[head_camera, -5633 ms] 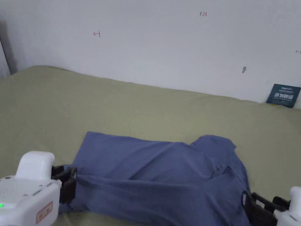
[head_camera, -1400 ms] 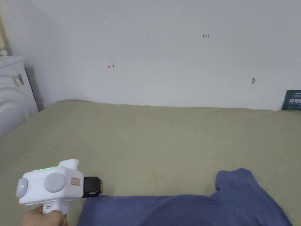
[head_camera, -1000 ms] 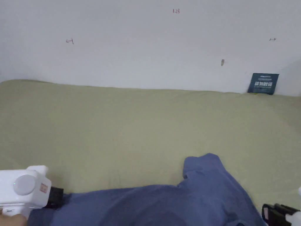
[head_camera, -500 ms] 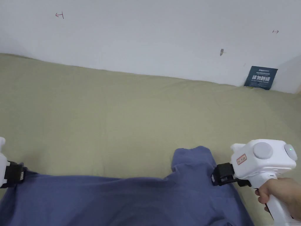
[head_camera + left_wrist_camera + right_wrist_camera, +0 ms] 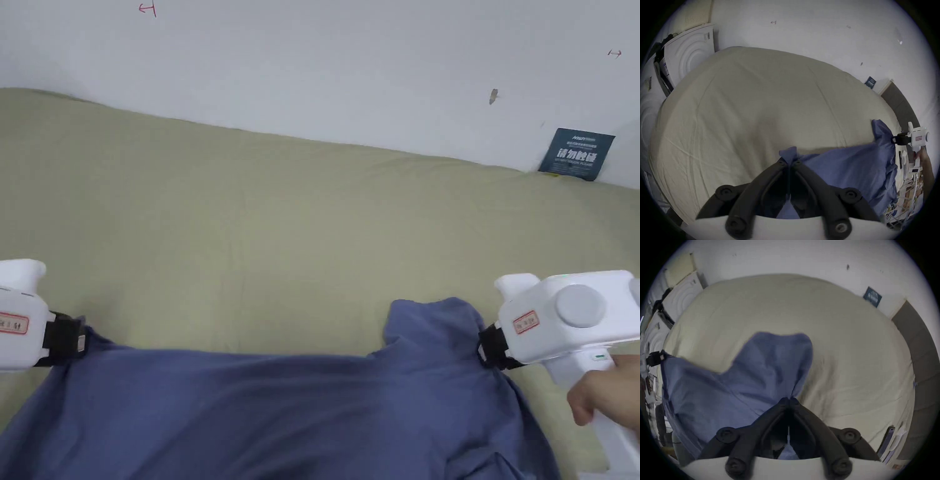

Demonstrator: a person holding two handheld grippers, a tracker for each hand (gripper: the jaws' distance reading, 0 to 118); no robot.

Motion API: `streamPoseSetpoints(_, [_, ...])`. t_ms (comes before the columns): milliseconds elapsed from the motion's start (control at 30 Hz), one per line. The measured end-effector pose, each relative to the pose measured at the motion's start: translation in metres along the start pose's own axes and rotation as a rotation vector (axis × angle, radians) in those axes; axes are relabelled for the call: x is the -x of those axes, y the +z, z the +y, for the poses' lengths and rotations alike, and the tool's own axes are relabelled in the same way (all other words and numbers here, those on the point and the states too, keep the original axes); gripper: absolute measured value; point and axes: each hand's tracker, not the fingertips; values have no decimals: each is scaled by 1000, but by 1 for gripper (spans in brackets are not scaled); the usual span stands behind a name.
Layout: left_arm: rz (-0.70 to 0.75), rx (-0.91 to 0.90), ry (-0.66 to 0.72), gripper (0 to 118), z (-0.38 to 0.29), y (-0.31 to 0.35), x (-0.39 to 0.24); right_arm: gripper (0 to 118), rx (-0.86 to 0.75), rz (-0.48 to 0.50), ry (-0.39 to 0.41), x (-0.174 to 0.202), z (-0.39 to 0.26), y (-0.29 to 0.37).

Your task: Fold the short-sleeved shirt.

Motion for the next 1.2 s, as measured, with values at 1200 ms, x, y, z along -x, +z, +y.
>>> streamPoseSetpoints(1200, [27, 177, -62, 4, -224, 107, 46, 2, 132, -40, -23, 65, -280, 122])
